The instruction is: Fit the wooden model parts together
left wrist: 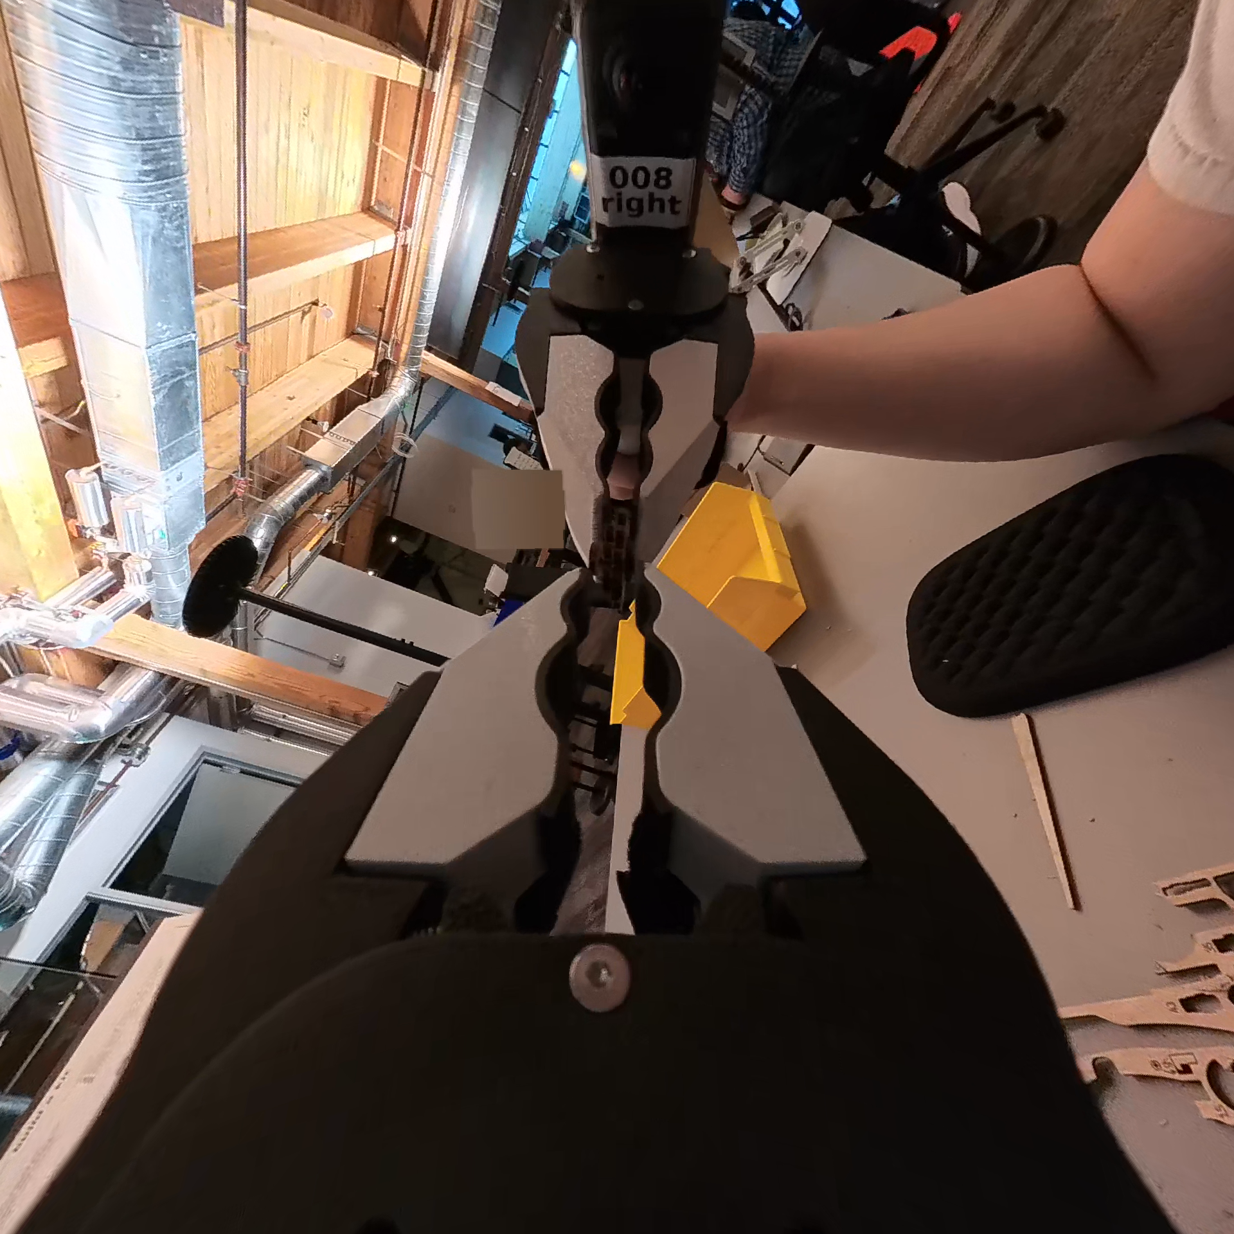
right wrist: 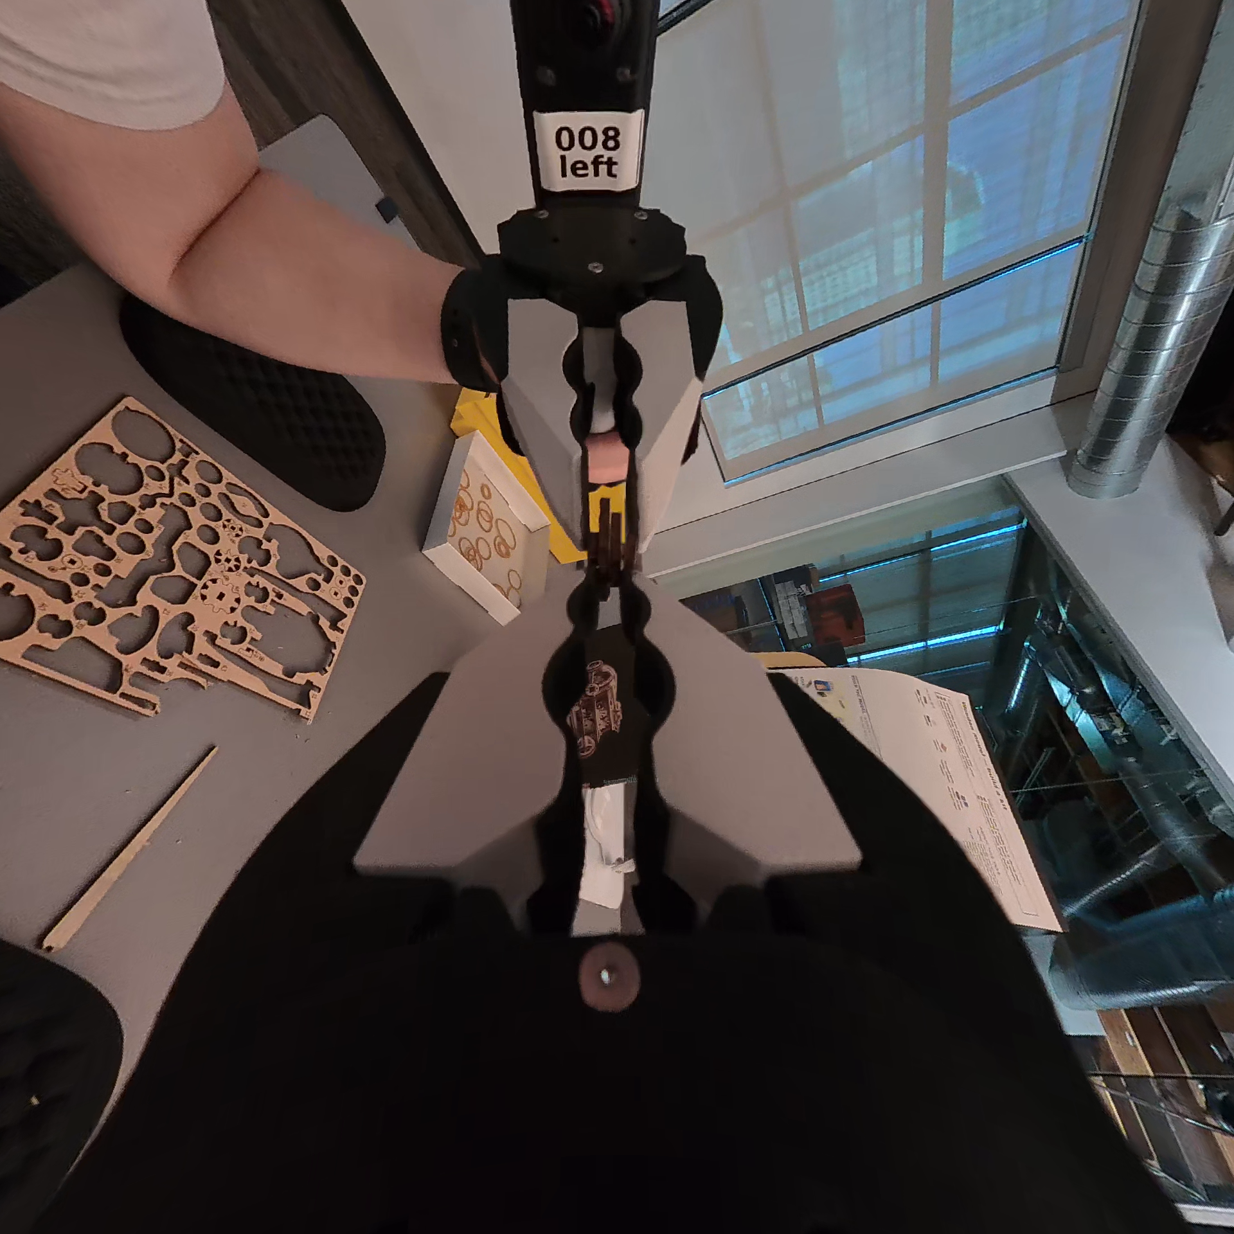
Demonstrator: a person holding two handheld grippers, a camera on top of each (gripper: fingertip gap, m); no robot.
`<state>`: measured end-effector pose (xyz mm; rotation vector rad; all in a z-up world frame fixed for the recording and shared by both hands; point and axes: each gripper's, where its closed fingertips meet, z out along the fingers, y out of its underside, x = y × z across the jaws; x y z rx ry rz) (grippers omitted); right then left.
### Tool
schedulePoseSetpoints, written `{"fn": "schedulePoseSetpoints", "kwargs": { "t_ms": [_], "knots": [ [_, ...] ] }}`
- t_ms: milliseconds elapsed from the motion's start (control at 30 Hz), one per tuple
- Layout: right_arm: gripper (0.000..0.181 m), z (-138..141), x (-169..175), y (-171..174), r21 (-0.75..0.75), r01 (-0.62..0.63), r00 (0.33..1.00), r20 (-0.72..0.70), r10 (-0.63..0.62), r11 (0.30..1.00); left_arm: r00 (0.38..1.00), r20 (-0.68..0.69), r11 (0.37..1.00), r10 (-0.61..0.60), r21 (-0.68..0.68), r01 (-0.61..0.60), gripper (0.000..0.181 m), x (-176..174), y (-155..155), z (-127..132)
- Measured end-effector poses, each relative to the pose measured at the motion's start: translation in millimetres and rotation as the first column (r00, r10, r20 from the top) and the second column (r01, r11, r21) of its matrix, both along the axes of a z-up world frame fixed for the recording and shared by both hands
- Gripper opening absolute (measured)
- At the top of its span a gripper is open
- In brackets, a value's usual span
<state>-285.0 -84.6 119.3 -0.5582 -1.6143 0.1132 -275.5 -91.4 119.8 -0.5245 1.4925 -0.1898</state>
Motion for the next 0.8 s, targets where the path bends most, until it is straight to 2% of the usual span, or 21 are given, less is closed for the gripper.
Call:
{"fn": "schedulePoseSetpoints", "kwargs": {
  "t_ms": [400, 800],
  "knots": [
    [0.012, -1.6, 1.6, 0.1, 0.026, 0.035, 0.999, 0.019, -0.035, 0.999, 1.0, -0.024, 1.0, 0.009, -0.022, -0.01, 0.006, -1.5, 2.4, -2.8],
    [0.01, 1.9, 4.5, -0.5, 0.008, 0.026, 1.0, 0.002, -0.026, 1.0, 0.999, -0.027, 0.999, 0.02, -0.038, -0.021, 0.006, 0.0, 5.2, -4.4]
  ]
}}
